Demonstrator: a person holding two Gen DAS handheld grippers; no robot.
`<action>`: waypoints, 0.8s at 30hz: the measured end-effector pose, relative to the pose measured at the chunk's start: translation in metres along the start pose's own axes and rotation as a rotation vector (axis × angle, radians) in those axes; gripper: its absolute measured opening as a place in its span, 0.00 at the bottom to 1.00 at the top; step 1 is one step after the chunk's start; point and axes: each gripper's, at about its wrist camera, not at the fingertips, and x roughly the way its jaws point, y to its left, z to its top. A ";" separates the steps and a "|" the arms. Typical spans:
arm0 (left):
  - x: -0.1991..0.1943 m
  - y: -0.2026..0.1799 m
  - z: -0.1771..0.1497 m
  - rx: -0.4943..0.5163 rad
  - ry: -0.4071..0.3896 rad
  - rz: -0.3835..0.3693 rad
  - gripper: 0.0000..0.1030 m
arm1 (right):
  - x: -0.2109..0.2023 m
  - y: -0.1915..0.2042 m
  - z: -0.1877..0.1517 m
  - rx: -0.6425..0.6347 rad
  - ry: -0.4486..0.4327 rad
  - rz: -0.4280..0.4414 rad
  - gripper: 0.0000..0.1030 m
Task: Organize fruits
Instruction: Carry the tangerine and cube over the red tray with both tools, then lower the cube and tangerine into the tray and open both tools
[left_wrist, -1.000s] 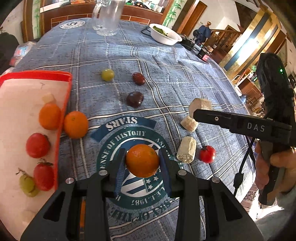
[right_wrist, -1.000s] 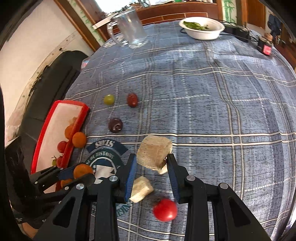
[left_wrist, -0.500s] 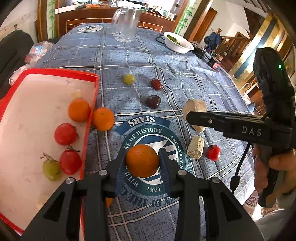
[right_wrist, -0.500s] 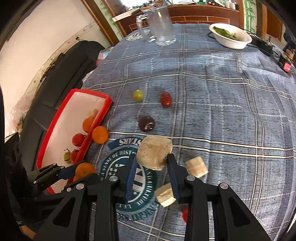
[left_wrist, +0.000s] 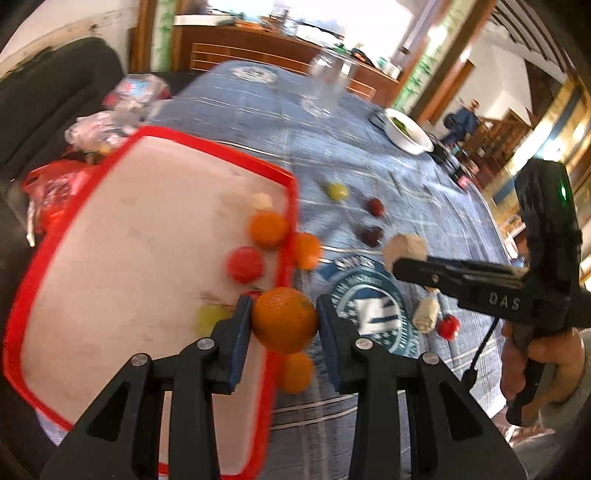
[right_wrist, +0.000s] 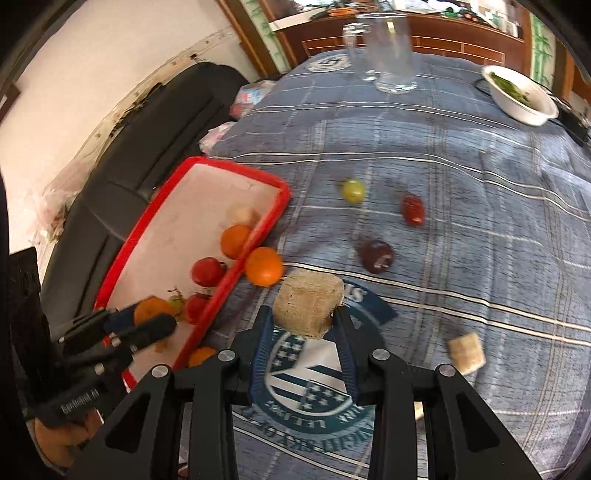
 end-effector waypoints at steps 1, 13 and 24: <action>-0.002 0.006 0.001 -0.014 -0.006 0.007 0.32 | 0.002 0.004 0.001 -0.011 0.003 0.005 0.33; -0.017 0.069 -0.001 -0.136 -0.034 0.105 0.32 | 0.025 0.053 0.023 -0.119 0.035 0.055 0.33; 0.003 0.079 -0.003 -0.163 -0.003 0.113 0.32 | 0.065 0.090 0.051 -0.195 0.071 0.076 0.33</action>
